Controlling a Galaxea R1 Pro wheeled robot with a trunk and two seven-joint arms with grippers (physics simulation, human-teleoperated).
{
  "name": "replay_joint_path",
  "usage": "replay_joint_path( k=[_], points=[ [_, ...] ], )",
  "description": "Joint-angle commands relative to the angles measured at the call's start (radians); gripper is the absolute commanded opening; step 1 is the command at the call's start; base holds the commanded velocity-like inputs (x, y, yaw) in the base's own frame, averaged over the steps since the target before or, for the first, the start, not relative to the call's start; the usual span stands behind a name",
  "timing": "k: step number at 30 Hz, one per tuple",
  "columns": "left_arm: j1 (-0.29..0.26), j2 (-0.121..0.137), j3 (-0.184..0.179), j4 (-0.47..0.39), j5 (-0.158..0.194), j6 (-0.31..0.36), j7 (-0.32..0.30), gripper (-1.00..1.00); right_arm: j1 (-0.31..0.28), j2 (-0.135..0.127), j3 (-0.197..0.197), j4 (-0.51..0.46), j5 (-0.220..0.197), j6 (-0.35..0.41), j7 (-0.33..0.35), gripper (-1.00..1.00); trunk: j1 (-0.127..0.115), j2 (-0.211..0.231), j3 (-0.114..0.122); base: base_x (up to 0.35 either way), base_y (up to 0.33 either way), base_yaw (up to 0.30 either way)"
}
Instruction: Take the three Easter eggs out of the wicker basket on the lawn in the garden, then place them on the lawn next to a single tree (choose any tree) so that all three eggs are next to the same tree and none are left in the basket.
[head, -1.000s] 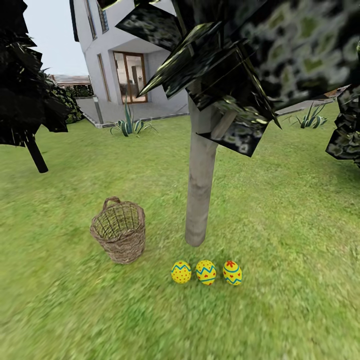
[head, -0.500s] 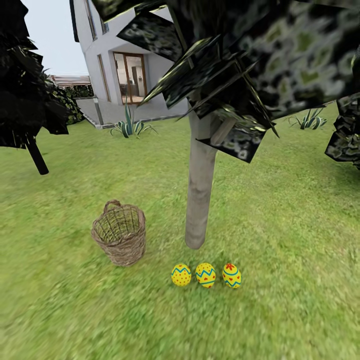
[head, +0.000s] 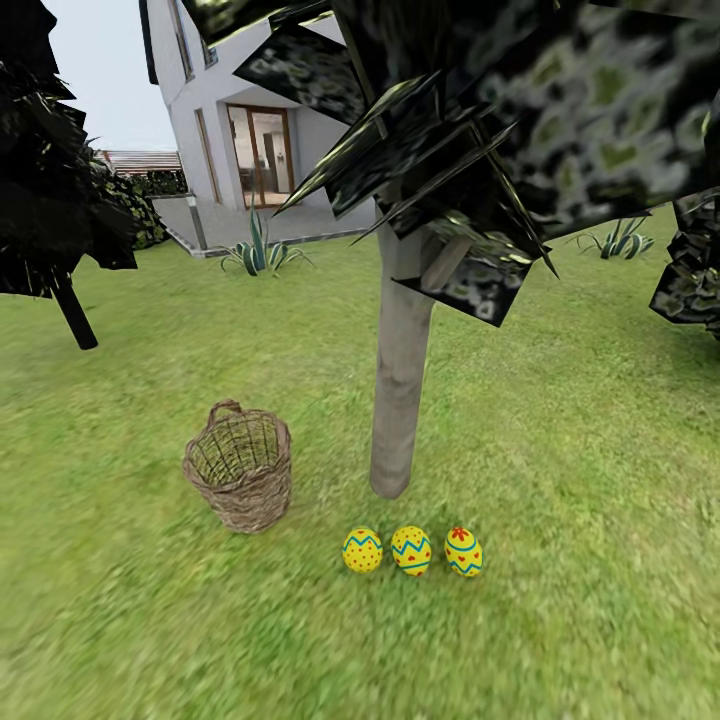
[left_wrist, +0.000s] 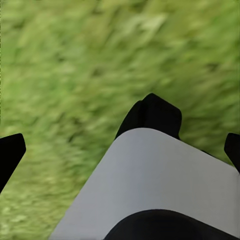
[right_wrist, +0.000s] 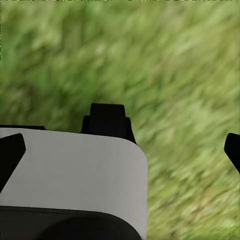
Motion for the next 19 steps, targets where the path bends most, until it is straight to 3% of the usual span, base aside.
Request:
replay_joint_path(
  k=[1, 19],
  points=[
    [-0.001, 0.000, -0.008, 0.001, 0.009, 0.003, 0.001, 1.00, -0.001, 0.000, 0.009, 0.002, -0.010, -0.001, -0.001, 1.00, 0.000, 0.000, -0.001, 0.000, 0.000, 0.000],
    [-0.001, -0.001, -0.008, 0.001, 0.009, 0.003, 0.001, 1.00, 0.020, 0.001, 0.009, 0.007, -0.009, -0.005, -0.001, 1.00, 0.000, 0.000, -0.010, 0.000, 0.000, 0.000]
  ],
)
